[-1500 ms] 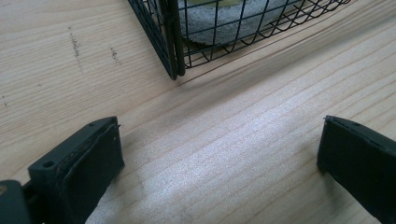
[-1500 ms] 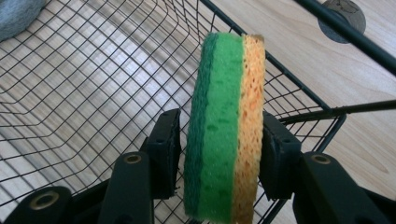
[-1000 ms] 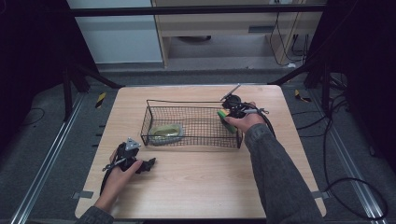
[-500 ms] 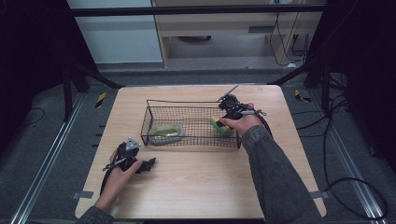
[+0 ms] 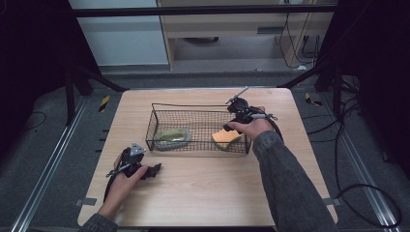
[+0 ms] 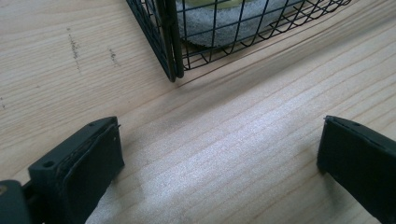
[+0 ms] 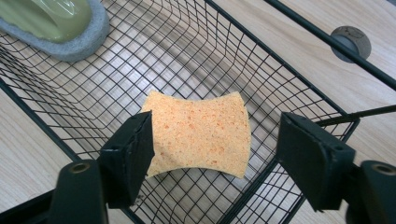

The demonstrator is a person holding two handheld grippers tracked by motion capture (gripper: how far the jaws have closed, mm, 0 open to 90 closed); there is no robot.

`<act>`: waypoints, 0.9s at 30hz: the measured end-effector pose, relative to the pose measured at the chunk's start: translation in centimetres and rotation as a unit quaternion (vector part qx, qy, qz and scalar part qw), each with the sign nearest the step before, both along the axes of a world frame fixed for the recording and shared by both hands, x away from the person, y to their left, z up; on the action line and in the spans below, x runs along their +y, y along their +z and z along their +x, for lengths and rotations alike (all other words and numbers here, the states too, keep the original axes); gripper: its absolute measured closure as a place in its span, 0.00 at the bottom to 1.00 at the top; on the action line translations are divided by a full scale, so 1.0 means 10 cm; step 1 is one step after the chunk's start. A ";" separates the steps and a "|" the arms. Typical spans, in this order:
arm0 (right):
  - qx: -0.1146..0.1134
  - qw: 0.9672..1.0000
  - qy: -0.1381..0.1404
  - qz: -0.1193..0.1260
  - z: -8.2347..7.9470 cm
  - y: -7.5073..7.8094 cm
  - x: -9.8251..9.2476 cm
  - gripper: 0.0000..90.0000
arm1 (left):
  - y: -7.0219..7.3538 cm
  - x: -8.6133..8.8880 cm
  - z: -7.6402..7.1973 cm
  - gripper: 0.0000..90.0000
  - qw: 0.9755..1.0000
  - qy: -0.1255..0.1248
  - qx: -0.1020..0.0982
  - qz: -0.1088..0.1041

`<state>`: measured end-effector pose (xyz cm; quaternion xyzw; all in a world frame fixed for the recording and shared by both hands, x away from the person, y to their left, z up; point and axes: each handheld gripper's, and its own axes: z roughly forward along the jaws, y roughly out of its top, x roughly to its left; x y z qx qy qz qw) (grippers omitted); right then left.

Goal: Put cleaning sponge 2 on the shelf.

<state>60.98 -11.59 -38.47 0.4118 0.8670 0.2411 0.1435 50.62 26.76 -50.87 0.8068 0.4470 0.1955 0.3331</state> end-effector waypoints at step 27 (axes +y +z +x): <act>-0.070 0.996 -0.024 0.041 -0.28 0.12 -0.26 0.07 | 0.00 0.00 0.00 0.00 1.000 -0.001 0.000 0.001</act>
